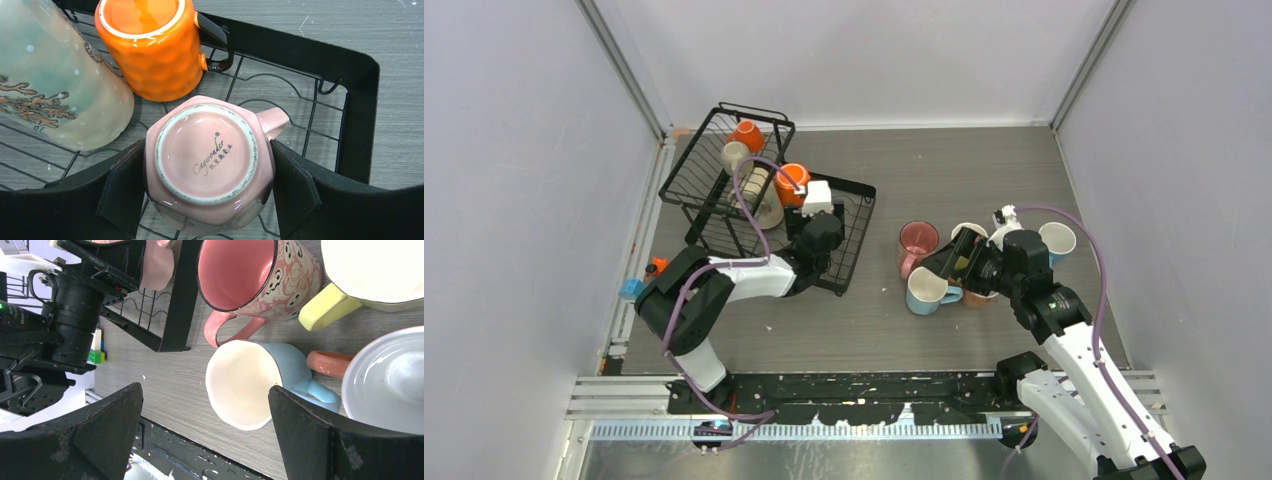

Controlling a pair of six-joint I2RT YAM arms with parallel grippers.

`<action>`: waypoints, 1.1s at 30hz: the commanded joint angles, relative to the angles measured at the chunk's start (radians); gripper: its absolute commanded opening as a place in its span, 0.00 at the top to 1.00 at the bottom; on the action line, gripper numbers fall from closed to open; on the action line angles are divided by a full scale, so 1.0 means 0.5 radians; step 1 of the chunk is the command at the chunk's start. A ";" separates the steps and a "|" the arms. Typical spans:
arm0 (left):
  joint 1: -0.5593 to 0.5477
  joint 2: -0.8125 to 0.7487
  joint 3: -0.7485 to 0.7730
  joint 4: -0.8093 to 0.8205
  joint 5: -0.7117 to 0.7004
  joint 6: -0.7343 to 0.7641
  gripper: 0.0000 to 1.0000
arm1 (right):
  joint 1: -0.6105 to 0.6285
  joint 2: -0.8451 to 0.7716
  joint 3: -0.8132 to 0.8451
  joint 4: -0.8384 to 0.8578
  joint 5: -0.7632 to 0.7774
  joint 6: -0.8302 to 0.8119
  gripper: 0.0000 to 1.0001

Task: Unload the cups from the dish rack
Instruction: Unload the cup from the dish rack, then place the cup at the center of the board.

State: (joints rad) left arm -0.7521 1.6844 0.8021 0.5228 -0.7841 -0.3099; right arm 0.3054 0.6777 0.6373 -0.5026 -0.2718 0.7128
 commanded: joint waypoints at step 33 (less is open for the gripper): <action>-0.016 -0.554 0.748 -1.036 0.552 -0.841 1.00 | 0.005 0.191 0.258 0.459 -0.029 0.317 0.00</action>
State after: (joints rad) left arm -0.7525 1.4704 1.0729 0.0257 -0.5774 -0.6037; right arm 0.3058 0.7666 0.7162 -0.3779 -0.2806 0.8326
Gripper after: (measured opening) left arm 0.785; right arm 0.996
